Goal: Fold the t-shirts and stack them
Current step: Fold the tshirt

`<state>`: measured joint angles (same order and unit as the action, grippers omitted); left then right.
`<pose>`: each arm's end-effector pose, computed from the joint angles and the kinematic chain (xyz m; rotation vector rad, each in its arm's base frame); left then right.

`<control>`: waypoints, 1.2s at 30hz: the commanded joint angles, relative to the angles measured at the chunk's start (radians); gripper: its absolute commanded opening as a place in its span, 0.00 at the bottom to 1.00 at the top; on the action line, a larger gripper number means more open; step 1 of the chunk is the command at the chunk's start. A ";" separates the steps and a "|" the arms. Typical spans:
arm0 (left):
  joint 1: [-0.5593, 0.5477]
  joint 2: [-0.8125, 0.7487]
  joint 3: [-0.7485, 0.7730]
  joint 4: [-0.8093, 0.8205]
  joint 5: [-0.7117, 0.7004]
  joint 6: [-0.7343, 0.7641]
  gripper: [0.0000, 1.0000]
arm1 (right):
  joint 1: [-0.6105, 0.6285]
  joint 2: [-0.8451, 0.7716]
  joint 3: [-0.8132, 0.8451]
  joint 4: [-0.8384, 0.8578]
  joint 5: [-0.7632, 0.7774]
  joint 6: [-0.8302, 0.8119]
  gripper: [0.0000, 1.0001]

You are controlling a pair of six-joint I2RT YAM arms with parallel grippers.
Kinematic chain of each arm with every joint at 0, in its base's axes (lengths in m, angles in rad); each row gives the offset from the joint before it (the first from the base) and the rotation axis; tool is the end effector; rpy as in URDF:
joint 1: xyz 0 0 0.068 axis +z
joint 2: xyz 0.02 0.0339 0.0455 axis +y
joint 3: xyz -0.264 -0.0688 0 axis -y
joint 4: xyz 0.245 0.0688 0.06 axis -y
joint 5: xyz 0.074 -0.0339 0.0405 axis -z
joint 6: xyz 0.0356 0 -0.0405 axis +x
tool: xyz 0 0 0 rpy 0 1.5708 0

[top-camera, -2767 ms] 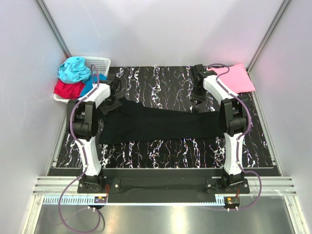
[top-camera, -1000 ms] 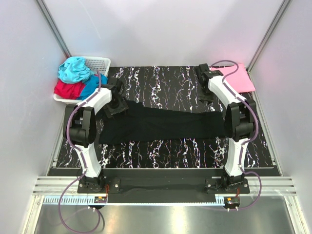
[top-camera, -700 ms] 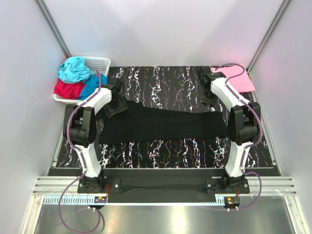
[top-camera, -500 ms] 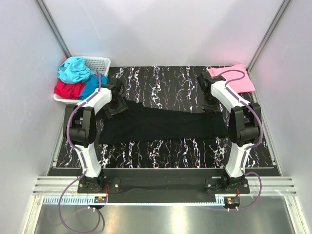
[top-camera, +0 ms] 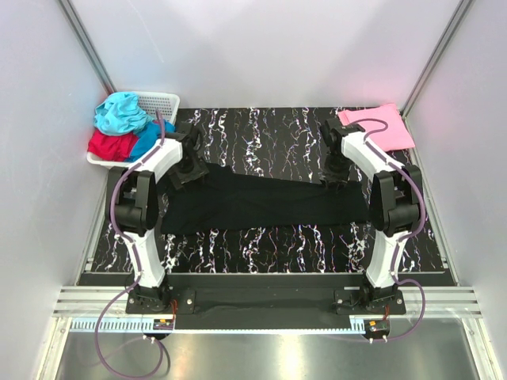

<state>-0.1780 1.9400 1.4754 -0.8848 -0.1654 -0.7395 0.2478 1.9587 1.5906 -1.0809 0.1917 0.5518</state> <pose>0.3801 -0.0624 0.1971 -0.8205 2.7499 0.0720 0.3732 0.0874 0.2176 0.4636 2.9125 -0.1912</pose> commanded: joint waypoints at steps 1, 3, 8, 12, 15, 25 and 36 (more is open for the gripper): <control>-0.003 0.019 0.026 -0.005 -0.013 -0.011 0.72 | -0.001 -0.029 -0.096 0.146 -0.054 -0.038 0.45; -0.003 0.022 -0.003 0.004 -0.016 -0.009 0.73 | -0.004 -0.047 -0.185 0.206 -0.051 -0.029 0.46; 0.003 0.001 -0.087 0.090 0.003 -0.006 0.74 | -0.002 -0.047 -0.300 0.361 -0.112 -0.033 0.47; 0.029 0.031 -0.092 0.112 0.043 -0.006 0.74 | -0.002 -0.026 -0.310 0.386 -0.124 -0.047 0.48; 0.044 0.072 -0.066 0.109 0.067 -0.009 0.74 | -0.002 -0.030 -0.322 0.389 -0.129 -0.047 0.48; 0.040 0.321 0.301 0.018 0.079 0.028 0.74 | 0.034 -0.175 -0.443 0.371 -0.185 -0.015 0.48; -0.006 0.597 0.838 0.003 0.240 0.107 0.74 | 0.249 -0.250 -0.508 0.397 -0.319 -0.012 0.47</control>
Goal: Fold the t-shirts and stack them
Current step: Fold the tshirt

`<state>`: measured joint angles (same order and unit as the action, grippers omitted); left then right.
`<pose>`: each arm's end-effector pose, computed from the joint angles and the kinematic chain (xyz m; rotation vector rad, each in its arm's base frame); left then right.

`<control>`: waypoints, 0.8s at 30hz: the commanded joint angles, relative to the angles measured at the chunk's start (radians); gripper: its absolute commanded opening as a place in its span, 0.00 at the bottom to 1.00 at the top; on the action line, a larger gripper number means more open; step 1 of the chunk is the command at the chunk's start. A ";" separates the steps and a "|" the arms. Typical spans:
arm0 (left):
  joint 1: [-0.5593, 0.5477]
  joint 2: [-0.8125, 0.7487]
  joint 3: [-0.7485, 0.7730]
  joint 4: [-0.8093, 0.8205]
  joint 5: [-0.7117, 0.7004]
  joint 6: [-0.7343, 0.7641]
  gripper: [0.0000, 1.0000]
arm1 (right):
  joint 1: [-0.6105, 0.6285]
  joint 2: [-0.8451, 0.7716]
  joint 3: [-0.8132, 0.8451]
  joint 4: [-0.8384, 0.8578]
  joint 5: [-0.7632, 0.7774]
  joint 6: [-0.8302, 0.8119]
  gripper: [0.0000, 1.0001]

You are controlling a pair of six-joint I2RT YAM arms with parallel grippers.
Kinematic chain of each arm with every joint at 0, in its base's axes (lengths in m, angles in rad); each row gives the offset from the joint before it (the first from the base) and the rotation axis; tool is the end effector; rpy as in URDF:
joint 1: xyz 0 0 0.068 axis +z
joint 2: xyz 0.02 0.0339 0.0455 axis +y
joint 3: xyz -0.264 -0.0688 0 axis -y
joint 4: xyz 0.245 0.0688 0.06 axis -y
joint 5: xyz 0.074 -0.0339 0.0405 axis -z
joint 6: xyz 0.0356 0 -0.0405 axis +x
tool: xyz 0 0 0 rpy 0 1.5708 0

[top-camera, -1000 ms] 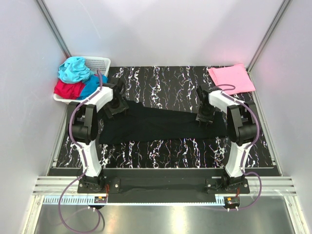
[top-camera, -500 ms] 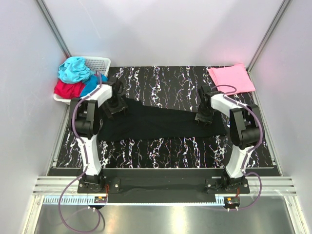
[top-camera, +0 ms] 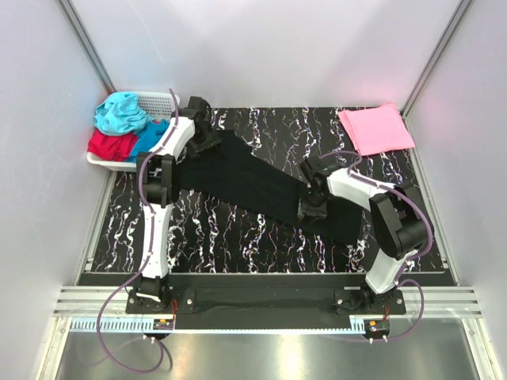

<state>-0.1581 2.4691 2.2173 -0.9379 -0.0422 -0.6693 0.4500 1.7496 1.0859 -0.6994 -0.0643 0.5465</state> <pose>0.5133 -0.0803 0.1733 -0.7116 2.6785 -0.1613 0.2867 0.1410 0.1625 0.1338 2.9779 0.2327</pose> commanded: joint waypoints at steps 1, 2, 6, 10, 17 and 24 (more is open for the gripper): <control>-0.037 0.109 0.132 0.062 0.131 0.056 0.75 | 0.062 -0.036 0.003 0.020 -0.083 -0.014 0.47; -0.041 0.131 0.198 0.068 0.183 0.066 0.76 | 0.075 -0.027 0.008 0.020 -0.097 -0.028 0.47; -0.073 0.185 0.248 0.109 0.255 0.094 0.77 | 0.179 0.010 0.045 0.006 -0.077 -0.057 0.44; -0.101 0.104 0.148 0.169 0.211 0.142 0.78 | 0.205 0.031 0.117 -0.017 0.015 -0.056 0.43; -0.092 0.005 0.062 0.240 0.161 0.172 0.82 | 0.205 0.036 0.290 -0.064 0.158 -0.137 0.44; -0.075 -0.113 0.054 0.319 0.096 0.188 0.86 | 0.205 0.047 0.411 -0.123 0.219 -0.191 0.45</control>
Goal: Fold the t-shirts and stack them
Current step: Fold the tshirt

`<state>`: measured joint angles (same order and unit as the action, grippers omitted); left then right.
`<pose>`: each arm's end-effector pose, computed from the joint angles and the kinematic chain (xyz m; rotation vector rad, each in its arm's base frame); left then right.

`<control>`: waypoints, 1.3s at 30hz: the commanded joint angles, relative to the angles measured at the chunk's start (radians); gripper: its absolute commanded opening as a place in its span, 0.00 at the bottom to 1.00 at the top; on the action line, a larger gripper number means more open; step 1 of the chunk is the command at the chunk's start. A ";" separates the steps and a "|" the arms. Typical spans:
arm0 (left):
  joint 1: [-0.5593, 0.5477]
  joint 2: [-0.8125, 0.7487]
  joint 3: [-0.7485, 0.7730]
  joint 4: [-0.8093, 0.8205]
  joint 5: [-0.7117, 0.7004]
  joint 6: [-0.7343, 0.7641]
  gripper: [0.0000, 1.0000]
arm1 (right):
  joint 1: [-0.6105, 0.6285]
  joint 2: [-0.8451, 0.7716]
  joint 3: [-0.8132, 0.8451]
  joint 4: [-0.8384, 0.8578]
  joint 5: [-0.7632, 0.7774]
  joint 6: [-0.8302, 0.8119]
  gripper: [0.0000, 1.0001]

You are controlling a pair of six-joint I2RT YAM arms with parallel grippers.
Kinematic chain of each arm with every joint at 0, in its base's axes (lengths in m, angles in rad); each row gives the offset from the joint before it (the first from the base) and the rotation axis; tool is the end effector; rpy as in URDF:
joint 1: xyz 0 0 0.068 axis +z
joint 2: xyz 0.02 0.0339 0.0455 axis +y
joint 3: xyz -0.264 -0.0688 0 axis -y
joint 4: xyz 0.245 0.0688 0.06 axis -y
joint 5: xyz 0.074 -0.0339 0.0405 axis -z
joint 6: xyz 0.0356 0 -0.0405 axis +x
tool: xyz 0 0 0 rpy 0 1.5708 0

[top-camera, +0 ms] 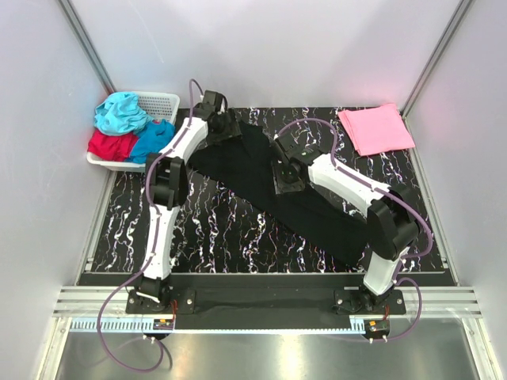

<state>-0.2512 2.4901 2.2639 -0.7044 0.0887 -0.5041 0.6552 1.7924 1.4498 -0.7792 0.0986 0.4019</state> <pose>0.5296 -0.1392 0.1893 -0.2840 2.5312 -0.4164 0.3006 0.2266 0.2467 -0.3107 2.6807 0.1958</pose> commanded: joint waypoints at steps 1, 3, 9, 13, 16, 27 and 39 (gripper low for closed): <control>0.024 -0.154 0.011 0.095 -0.033 0.012 0.87 | 0.000 0.008 0.055 -0.045 0.055 -0.048 0.45; 0.044 -0.169 0.025 0.121 -0.008 0.000 0.89 | 0.000 0.015 0.057 -0.048 0.041 -0.051 0.45; 0.064 -0.246 0.020 0.118 0.085 -0.034 0.91 | -0.002 0.016 0.031 -0.061 0.117 -0.020 0.45; 0.058 -0.351 -0.188 0.097 0.103 -0.037 0.90 | -0.063 0.038 0.026 -0.071 0.167 0.046 0.46; 0.047 -0.399 -0.289 0.039 0.062 -0.045 0.89 | -0.143 0.053 0.003 -0.077 0.135 0.104 0.45; -0.011 -0.203 -0.201 -0.202 -0.021 -0.082 0.84 | -0.212 0.062 -0.161 -0.028 0.119 0.091 0.44; -0.033 -0.034 -0.021 -0.288 -0.049 -0.100 0.84 | -0.213 0.099 -0.244 -0.017 0.076 0.075 0.44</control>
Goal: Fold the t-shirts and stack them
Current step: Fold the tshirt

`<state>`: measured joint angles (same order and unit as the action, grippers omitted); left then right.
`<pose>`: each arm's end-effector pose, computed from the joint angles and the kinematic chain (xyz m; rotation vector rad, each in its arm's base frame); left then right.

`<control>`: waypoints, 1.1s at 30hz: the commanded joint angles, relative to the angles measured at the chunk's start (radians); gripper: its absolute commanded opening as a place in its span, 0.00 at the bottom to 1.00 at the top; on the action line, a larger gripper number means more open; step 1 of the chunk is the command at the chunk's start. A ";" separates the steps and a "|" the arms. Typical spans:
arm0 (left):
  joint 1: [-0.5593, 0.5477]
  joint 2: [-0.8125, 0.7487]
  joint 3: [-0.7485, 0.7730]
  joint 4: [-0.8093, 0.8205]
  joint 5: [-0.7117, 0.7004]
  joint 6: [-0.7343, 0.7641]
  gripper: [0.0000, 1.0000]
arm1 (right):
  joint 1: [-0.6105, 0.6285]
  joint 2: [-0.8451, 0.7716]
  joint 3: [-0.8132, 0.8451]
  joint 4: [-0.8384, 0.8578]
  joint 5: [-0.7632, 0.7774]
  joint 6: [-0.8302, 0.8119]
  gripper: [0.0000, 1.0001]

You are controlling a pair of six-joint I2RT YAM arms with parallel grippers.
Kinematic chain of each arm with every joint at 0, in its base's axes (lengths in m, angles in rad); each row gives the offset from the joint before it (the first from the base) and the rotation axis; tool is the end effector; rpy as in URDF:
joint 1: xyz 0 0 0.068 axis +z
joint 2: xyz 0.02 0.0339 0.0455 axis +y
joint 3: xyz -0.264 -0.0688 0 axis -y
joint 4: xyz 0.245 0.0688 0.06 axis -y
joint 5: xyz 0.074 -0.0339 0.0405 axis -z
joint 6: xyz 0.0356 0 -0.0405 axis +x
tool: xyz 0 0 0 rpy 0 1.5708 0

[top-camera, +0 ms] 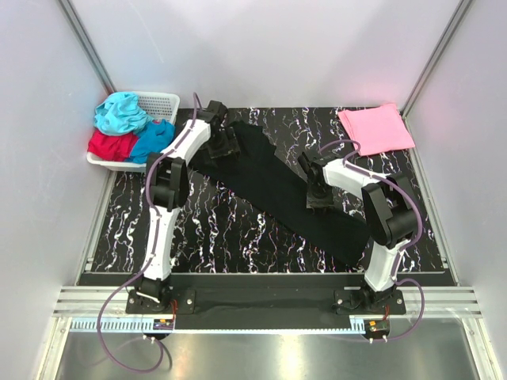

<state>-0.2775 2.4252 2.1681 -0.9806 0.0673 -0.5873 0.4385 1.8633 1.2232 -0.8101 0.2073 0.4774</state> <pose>0.4871 -0.1412 0.1791 -0.4242 2.8214 -0.2882 0.3123 0.1384 0.1600 0.0755 2.9349 -0.1956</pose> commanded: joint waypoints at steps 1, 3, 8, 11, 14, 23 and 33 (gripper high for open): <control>-0.006 0.046 0.094 -0.013 -0.027 -0.019 0.84 | 0.005 0.034 -0.021 0.017 -0.043 -0.006 0.43; -0.006 0.093 0.139 -0.013 -0.024 -0.023 0.84 | 0.008 0.042 -0.031 0.026 -0.075 -0.003 0.43; -0.006 0.210 0.341 0.020 0.058 -0.040 0.86 | 0.052 0.045 -0.050 0.046 -0.143 -0.013 0.43; -0.008 0.233 0.334 0.116 0.114 -0.063 0.88 | 0.112 0.053 -0.048 0.057 -0.187 -0.023 0.42; -0.008 0.244 0.302 0.222 0.186 -0.068 0.89 | 0.169 0.063 -0.030 0.089 -0.302 -0.042 0.41; -0.002 0.267 0.256 0.546 0.408 -0.098 0.98 | 0.249 0.128 0.172 0.109 -0.506 -0.155 0.38; 0.009 0.255 0.253 0.680 0.445 -0.140 0.99 | 0.249 0.160 0.329 0.046 -0.212 -0.148 0.37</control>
<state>-0.2684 2.7159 2.4378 -0.3527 0.4873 -0.7521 0.6819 2.0388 1.4818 -0.7620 -0.1474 0.3347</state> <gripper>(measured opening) 0.984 0.368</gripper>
